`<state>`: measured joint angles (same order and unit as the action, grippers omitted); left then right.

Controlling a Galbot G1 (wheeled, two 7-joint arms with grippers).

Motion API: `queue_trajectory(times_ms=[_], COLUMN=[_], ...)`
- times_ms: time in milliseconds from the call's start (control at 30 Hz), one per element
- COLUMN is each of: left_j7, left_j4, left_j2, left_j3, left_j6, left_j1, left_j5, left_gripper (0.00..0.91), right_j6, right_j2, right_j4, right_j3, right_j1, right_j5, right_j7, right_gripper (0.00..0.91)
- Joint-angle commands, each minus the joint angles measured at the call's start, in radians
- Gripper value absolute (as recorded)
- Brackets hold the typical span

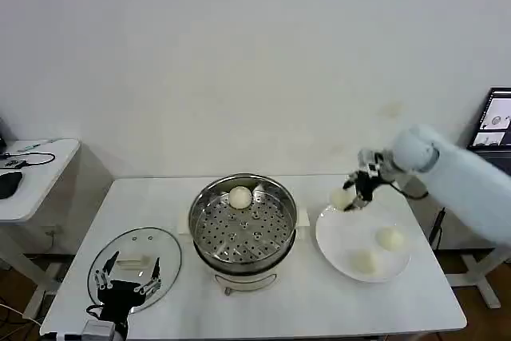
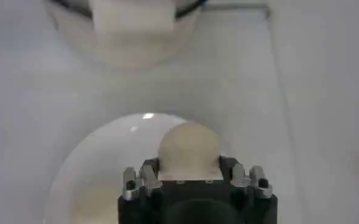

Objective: Take steamed baozi put them in steamer then cover it.

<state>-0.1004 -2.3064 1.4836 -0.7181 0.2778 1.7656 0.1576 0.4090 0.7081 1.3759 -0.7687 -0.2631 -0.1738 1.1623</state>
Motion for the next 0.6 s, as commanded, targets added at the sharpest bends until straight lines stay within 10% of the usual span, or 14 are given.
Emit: queue_trajectory(times_ms=[33,600], left_j7=[0.004,0.013], left_j4=[-0.022,-0.065], left_j2=[-0.006,0.006], left_j3=[0.008,-0.002], left_j6=[-0.002,-0.003], left_j1=[0.004,0.016], left_j5=[0.005,0.006], left_gripper=[0.907,0.907], right_j6=[0.141,0.224], right_j2=[0.106,0.544], right_j4=[0.097,-0.087], right_j3=[-0.201,-0.32], right_j1=[-0.352,-0.29], right_j5=[-0.334,-0.393], right_j7=[0.0,-0.044], right_gripper=[0.655,0.655])
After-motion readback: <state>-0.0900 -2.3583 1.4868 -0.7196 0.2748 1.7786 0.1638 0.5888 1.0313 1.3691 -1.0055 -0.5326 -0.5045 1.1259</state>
